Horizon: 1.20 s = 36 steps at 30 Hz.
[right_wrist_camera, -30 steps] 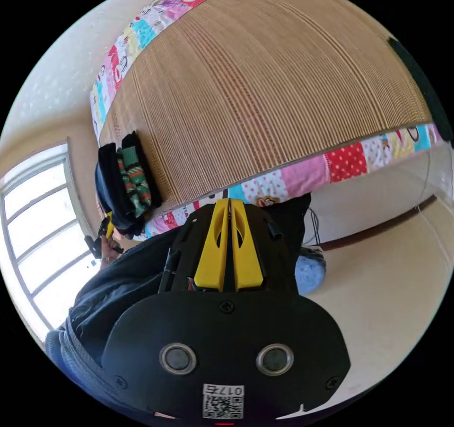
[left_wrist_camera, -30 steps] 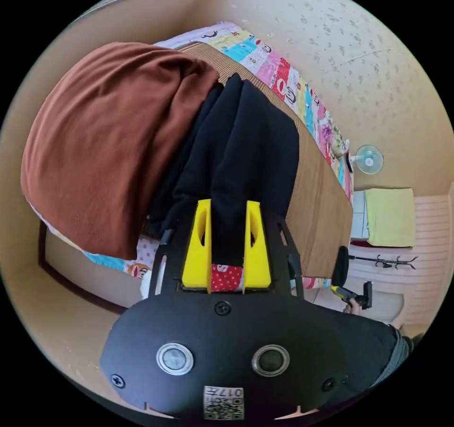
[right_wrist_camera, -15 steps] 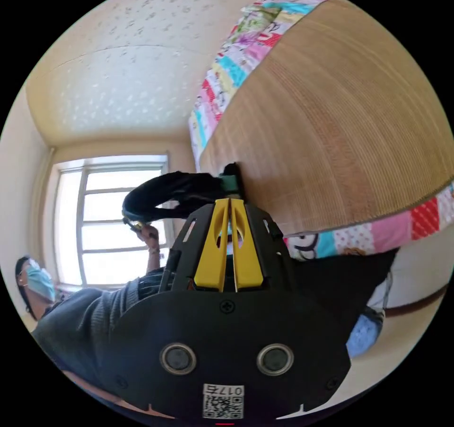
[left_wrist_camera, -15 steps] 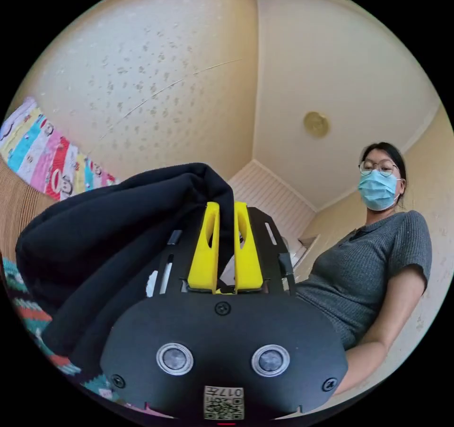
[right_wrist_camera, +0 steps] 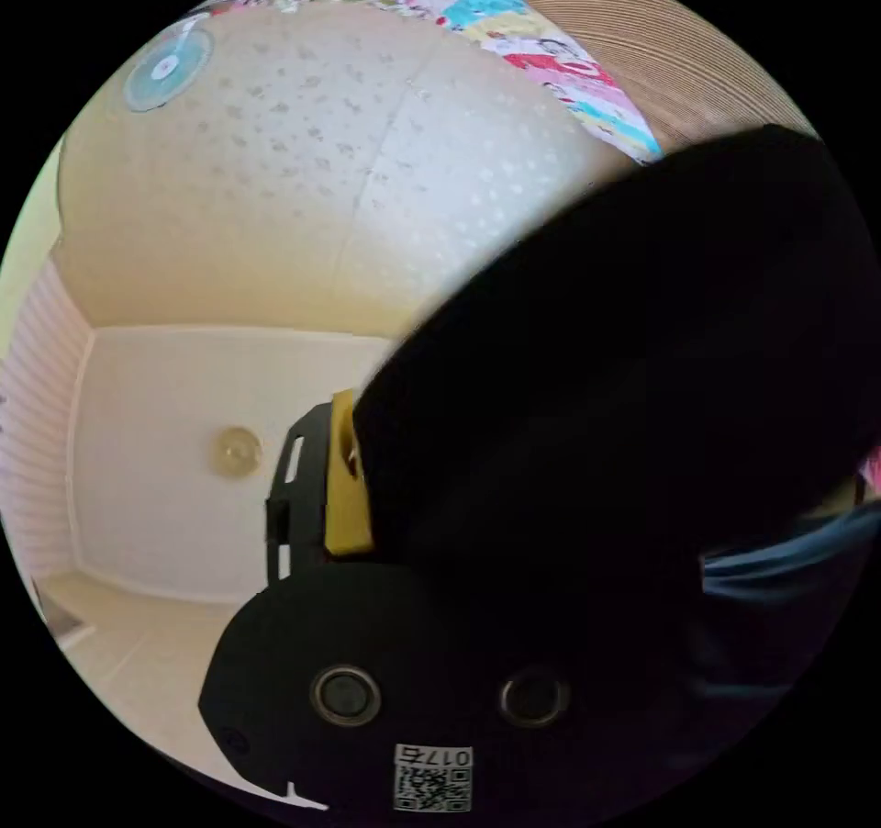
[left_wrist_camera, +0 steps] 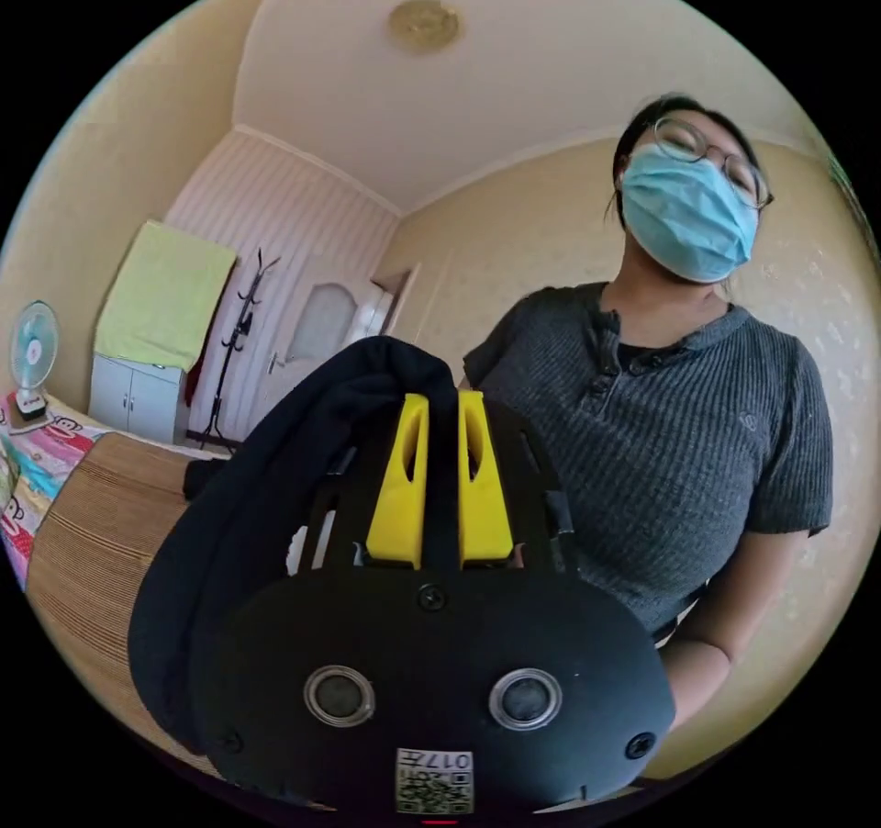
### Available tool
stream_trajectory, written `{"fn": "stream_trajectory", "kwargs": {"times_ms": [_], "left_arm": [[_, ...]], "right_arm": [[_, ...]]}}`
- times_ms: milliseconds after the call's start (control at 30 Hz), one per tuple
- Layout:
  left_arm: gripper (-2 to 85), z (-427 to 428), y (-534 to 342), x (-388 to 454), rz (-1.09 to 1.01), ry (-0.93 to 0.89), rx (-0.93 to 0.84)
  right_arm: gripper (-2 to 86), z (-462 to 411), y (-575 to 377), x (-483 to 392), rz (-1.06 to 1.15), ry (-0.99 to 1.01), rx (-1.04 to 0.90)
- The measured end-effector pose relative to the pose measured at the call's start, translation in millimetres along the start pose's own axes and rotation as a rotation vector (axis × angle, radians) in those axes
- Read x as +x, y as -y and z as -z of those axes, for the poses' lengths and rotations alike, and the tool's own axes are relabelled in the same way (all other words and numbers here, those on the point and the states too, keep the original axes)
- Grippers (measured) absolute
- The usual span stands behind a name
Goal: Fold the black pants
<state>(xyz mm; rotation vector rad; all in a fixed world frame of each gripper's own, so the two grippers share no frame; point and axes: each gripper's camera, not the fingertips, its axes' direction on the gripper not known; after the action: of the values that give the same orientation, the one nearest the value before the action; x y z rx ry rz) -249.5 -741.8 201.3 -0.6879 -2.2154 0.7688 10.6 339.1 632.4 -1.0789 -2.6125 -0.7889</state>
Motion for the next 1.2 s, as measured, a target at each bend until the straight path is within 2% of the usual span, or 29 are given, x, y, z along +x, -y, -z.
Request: {"fn": "stream_trajectory", "kwargs": {"times_ms": [67,233,333,400,467,500,533,567,600,700,767,867,967,1067,1200], "left_arm": [[6.0,-21,0,-20,0.072,0.001,-0.05],[7.2,-41,-15,-61,0.245,0.052,-0.173],[8.7,-33,-43,-100,0.483,0.186,-0.255],[10.2,-14,-74,-129,0.682,0.33,-0.291],[10.8,7,-94,-141,0.796,0.469,-0.279],[12.5,22,-104,-143,0.846,0.533,-0.231],[13.4,30,-107,-142,0.855,0.551,-0.189],[15.5,49,-112,-137,0.847,0.563,-0.052],[16.8,69,-119,-130,0.821,0.539,0.113],[20.0,101,-141,-131,0.817,0.421,0.397],[23.6,105,-164,-153,0.921,0.29,0.474],[26.0,82,-214,-208,1.121,-0.051,0.481],[23.1,75,-269,-219,1.219,-0.206,0.668],[18.9,95,-301,-207,1.21,-0.222,0.802],[21.8,127,-337,-188,1.285,-0.169,0.943]], "right_arm": [[18.2,2,2,-35,0.104,-0.052,-0.048],[15.6,-17,4,-131,0.328,-0.019,-0.24],[13.8,-49,-3,-196,0.509,0.027,-0.43],[12.3,-85,-19,-244,0.649,0.089,-0.644],[11.0,-116,-40,-274,0.744,0.102,-0.841],[10.2,-138,-59,-287,0.799,0.049,-1.011],[9.7,-147,-70,-292,0.828,0.023,-1.084],[8.8,-163,-93,-298,0.888,-0.01,-1.2],[7.8,-174,-115,-300,0.95,-0.014,-1.29],[5.2,-190,-162,-286,1.012,0.01,-1.492],[3.5,-197,-180,-267,0.972,0.032,-1.572],[2.6,-204,-193,-236,0.895,0.111,-1.6],[2.4,-196,-198,-226,0.901,0.224,-1.554],[2.6,-175,-204,-250,1.077,0.35,-1.452],[2.6,-149,-208,-281,1.249,0.626,-1.315]]}}
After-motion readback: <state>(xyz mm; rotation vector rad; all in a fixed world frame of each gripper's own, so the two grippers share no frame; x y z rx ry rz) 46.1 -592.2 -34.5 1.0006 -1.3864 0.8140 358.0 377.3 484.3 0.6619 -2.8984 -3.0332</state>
